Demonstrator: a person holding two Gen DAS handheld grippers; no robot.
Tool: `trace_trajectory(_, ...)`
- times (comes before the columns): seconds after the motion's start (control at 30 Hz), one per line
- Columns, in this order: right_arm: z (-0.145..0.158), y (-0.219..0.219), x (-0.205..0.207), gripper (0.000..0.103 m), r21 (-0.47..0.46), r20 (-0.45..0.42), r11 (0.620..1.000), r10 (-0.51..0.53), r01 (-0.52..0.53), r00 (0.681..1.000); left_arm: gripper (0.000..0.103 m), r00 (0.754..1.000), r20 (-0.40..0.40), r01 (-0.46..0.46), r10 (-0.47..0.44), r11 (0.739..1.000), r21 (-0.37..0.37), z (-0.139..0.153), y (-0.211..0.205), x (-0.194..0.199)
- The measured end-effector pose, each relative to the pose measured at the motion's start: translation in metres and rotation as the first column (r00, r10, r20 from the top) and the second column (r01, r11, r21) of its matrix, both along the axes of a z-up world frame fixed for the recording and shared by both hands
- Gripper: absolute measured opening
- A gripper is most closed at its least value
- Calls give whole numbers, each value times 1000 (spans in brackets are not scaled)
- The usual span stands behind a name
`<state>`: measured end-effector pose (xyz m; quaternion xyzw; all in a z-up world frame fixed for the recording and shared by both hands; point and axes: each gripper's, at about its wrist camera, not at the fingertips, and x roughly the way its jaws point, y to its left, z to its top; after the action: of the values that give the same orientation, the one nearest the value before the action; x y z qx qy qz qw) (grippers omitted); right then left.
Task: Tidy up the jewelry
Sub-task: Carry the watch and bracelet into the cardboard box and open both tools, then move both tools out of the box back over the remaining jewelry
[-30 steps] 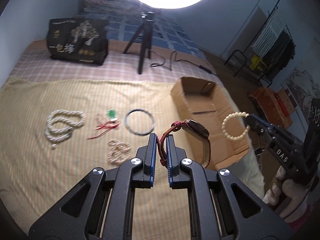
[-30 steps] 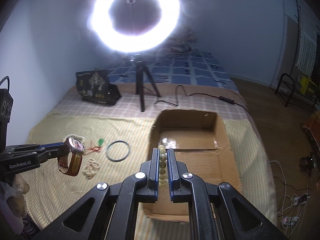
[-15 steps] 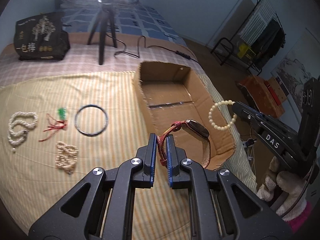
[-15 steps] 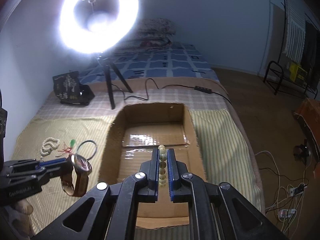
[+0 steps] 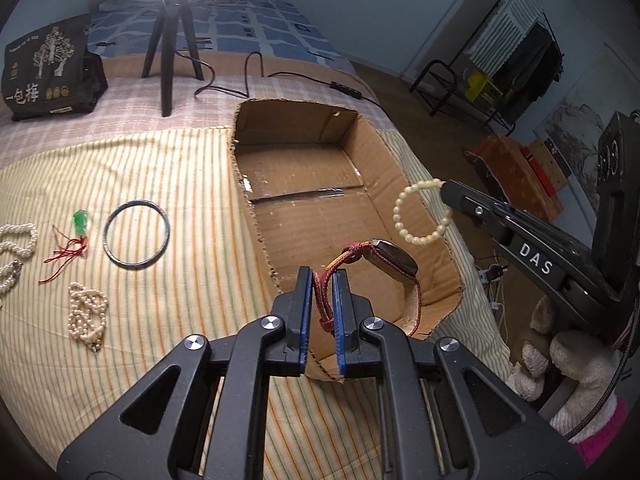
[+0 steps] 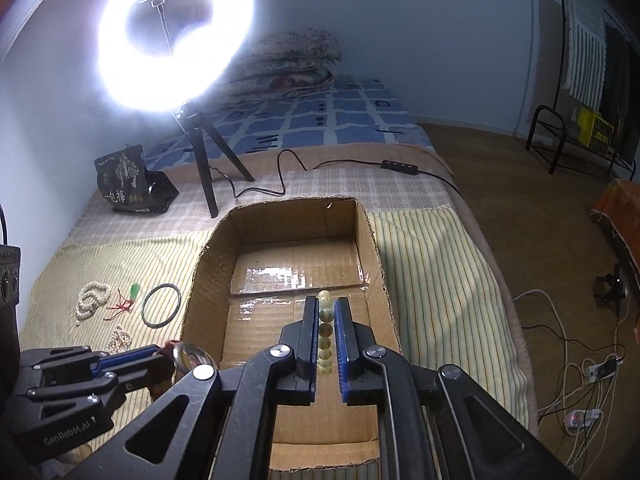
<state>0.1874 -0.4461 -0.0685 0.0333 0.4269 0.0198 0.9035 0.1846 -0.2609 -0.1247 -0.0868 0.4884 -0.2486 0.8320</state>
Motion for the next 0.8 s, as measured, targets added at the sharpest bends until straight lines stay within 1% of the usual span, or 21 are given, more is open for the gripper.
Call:
trace_trajectory(0.03, 0, 0, 0, 11, 5, 2, 1000, -3, 3, 1000, 9, 1000, 2, 4, -4, 1000, 0, 0, -1, 0)
trace_trajectory(0.07, 1, -1, 0, 26, 7, 5, 1000, -8, 8, 1000, 15, 1000, 3, 9, -9, 1000, 6, -1, -2, 0)
trace_trajectory(0.1, 2, -1, 0, 35, 7, 11, 1000, -13, 12, 1000, 20, 1000, 4, 10, -10, 1000, 11, -1, -3, 1)
trace_trajectory(0.13, 3, -1, -1, 39, 6, 18, 1000, -17, 17, 1000, 32, 1000, 5, 7, -7, 1000, 18, -1, -3, 1)
trace_trajectory(0.17, 3, -1, -1, 48, 2, 19, 1000, -18, 18, 1000, 37, 1000, 10, 4, -4, 1000, 20, -1, -2, 1)
trace_trajectory(0.2, 4, -1, -1, 60, -3, 21, 1000, -21, 22, 1000, 37, 1000, 12, 2, -3, 1000, 23, -1, -2, 1)
trace_trajectory(0.23, 5, 0, -2, 67, -11, 27, 999, -30, 30, 999, 37, 1000, 11, 2, -2, 1000, 28, -1, -2, 1)
trace_trajectory(0.27, 5, -1, -2, 77, -16, 34, 999, -37, 37, 999, 39, 1000, 7, 1, -1, 999, 34, -1, -1, 1)
trace_trajectory(0.3, 6, -1, -2, 80, -18, 41, 999, -41, 42, 998, 40, 1000, 5, -1, 1, 999, 35, -1, 0, 2)
trace_trajectory(0.33, 7, -1, -3, 82, -20, 47, 999, -44, 45, 998, 43, 1000, 6, -3, 2, 999, 35, -2, 0, 2)
trace_trajectory(0.4, 10, 0, -2, 90, -32, 51, 998, -50, 52, 997, 43, 1000, 11, -3, 3, 999, 48, -1, 1, 1)
trace_trajectory(0.43, 11, 1, -3, 92, -45, 60, 997, -55, 58, 997, 43, 1000, 14, -3, 2, 999, 52, -1, 2, 1)
trace_trajectory(0.5, 13, 2, -3, 100, -62, 69, 996, -64, 68, 996, 48, 1000, 15, -3, 2, 998, 58, -1, 2, 0)
trace_trajectory(0.53, 14, 3, -4, 102, -67, 75, 995, -69, 75, 995, 55, 1000, 17, -5, 4, 998, 59, 0, 2, -1)
trace_trajectory(0.57, 15, 3, -4, 103, -70, 79, 994, -74, 80, 994, 58, 1000, 22, -8, 7, 998, 60, 0, 3, -1)
trace_trajectory(0.7, 17, 5, -3, 103, -89, 80, 992, -85, 92, 993, 59, 999, 33, -11, 9, 997, 75, 3, 6, -3)
trace_trajectory(0.8, 18, 6, -4, 103, -100, 77, 990, -94, 101, 993, 62, 999, 35, -13, 10, 996, 85, 4, 9, -5)
